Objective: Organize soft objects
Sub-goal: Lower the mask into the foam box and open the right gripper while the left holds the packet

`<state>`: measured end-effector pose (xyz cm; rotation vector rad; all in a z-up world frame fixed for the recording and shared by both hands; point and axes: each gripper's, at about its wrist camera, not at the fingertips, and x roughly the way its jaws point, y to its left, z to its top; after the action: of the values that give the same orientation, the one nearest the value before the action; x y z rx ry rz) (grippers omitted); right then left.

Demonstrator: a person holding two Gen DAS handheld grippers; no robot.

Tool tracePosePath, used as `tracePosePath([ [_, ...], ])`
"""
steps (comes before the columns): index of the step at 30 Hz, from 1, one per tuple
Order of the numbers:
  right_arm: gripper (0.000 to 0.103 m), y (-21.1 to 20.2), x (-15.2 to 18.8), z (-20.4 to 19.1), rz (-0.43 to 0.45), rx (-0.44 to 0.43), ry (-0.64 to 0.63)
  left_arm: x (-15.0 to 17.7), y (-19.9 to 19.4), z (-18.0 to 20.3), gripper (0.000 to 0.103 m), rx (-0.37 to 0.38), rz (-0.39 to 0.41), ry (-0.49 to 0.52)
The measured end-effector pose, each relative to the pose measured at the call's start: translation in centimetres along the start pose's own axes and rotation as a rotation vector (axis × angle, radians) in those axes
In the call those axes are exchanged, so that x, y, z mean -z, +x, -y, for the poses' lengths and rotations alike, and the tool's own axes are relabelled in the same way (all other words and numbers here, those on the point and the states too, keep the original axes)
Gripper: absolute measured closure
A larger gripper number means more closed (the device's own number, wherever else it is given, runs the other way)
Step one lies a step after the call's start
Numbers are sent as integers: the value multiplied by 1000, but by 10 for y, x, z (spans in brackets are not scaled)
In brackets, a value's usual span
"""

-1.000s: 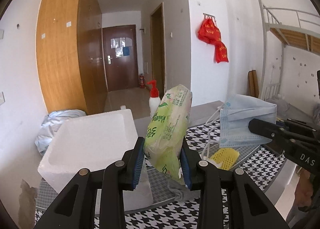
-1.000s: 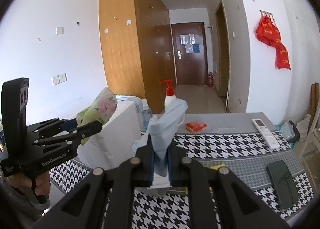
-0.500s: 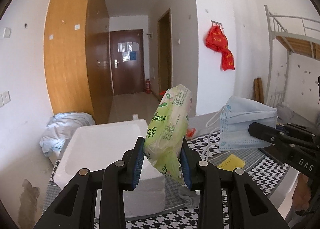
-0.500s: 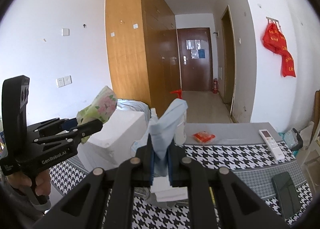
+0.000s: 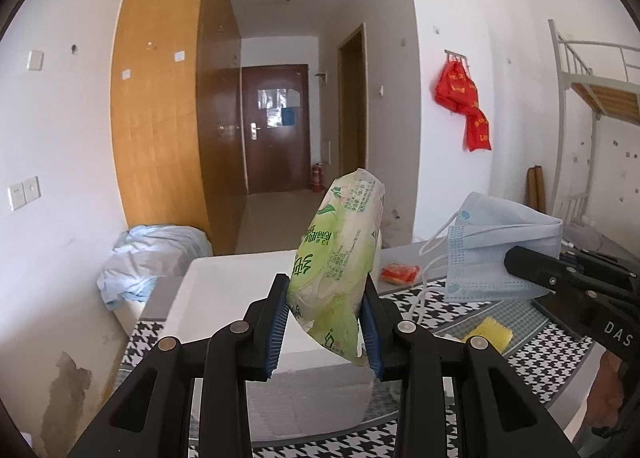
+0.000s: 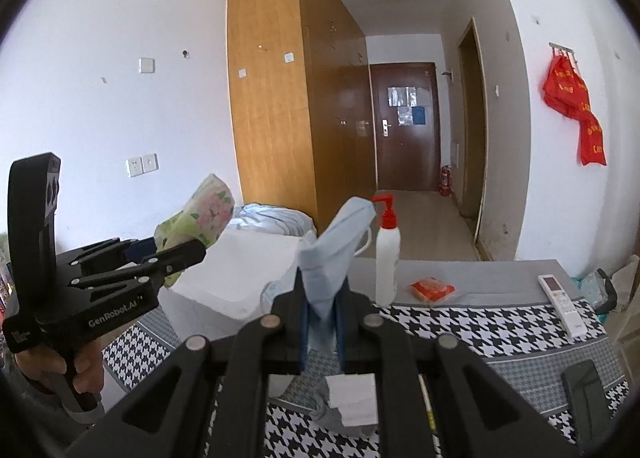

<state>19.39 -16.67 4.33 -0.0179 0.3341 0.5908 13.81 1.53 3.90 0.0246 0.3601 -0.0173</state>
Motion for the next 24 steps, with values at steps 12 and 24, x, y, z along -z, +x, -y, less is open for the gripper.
tracePosePath([
  [12,89,19,-10,-20,-4,-49,-31,0,2,-21,68,-73,-7,-27],
  [24,89,45,-14,-34,-39,-74,-55,2,9,-46,68,-117,-22,-53],
])
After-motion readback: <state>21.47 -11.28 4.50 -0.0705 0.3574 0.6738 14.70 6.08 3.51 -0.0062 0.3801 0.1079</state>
